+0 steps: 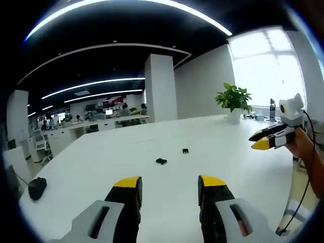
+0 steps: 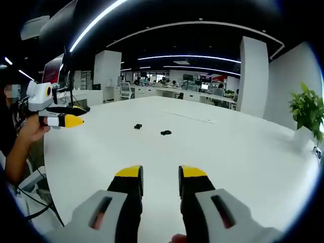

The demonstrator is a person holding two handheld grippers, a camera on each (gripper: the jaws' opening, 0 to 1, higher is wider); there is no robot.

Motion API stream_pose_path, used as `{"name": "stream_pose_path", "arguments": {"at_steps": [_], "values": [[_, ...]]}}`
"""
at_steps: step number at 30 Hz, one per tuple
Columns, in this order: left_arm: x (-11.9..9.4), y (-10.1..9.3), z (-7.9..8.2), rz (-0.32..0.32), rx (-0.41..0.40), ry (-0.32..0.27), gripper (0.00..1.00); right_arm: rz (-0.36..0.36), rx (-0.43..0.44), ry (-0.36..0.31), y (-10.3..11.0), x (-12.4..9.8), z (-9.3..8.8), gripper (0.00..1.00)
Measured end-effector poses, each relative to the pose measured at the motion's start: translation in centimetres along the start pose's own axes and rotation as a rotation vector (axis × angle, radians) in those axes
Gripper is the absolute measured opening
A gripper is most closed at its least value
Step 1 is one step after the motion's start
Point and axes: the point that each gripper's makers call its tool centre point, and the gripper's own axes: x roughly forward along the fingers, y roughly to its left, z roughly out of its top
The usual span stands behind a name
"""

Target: Snap the two parts of the plastic buckle together until the buckle closes and remains connected.

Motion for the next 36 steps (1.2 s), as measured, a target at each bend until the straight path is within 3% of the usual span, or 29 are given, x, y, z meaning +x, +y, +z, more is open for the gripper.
{"name": "stream_pose_path", "arguments": {"at_steps": [16,21,25,31,36], "values": [[-0.2,0.6,-0.3,0.017,-0.004,0.008,0.44,0.0,0.002,-0.017,-0.3,0.1,0.8,0.3],[0.1,1.3,0.3,0.02,-0.009,0.005,0.44,0.009,0.009,-0.019,-0.8,0.4,1.5,0.3],[1.3,2.3,1.0,0.016,-0.019,-0.004,0.43,0.017,0.025,-0.012,-1.5,1.1,1.5,0.3],[4.0,2.9,0.6,0.004,-0.023,0.043,0.43,0.035,0.043,0.013,-2.5,2.8,1.5,0.3],[5.0,3.5,0.9,0.008,-0.035,0.04,0.42,0.043,0.051,0.022,-3.3,3.6,1.8,0.31]]}}
